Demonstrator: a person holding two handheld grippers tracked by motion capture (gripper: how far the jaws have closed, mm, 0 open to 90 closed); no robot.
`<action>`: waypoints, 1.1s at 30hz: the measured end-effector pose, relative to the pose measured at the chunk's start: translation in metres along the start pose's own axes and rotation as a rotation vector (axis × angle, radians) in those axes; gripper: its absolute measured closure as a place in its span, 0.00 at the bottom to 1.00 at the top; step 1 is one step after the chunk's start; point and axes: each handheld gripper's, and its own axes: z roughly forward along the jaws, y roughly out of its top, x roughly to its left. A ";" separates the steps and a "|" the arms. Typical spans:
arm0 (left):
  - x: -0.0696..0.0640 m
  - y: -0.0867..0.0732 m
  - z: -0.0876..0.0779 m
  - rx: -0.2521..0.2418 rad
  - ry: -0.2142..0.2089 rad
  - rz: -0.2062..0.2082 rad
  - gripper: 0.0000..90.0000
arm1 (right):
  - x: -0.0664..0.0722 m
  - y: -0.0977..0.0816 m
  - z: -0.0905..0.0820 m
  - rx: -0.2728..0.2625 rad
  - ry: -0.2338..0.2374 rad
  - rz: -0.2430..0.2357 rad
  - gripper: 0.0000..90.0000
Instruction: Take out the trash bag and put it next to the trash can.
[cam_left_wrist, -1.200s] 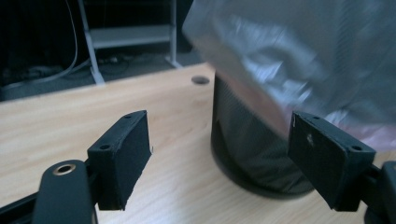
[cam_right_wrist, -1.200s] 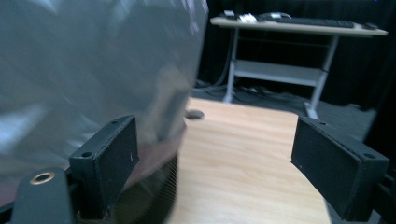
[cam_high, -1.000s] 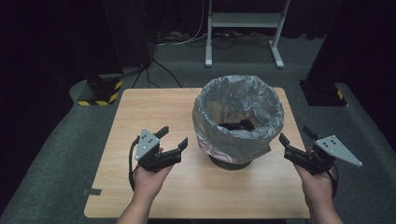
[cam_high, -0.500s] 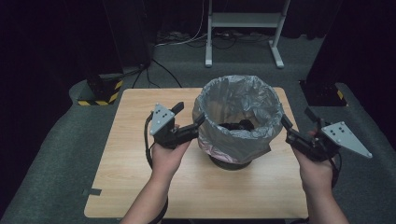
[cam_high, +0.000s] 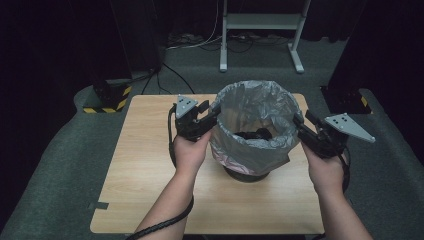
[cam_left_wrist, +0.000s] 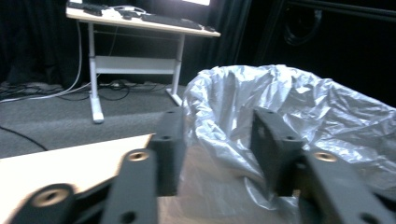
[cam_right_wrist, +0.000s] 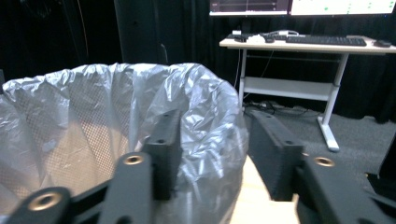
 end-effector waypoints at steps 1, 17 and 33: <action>0.000 0.000 0.000 -0.006 -0.003 -0.006 0.73 | 0.001 0.001 0.000 0.005 -0.003 0.002 0.71; -0.010 0.003 -0.007 -0.097 0.039 0.021 1.00 | 0.009 0.009 -0.004 -0.032 -0.061 -0.030 1.00; -0.031 0.058 -0.050 -0.265 -0.063 0.060 1.00 | 0.022 0.062 -0.042 -0.285 -0.070 -0.028 1.00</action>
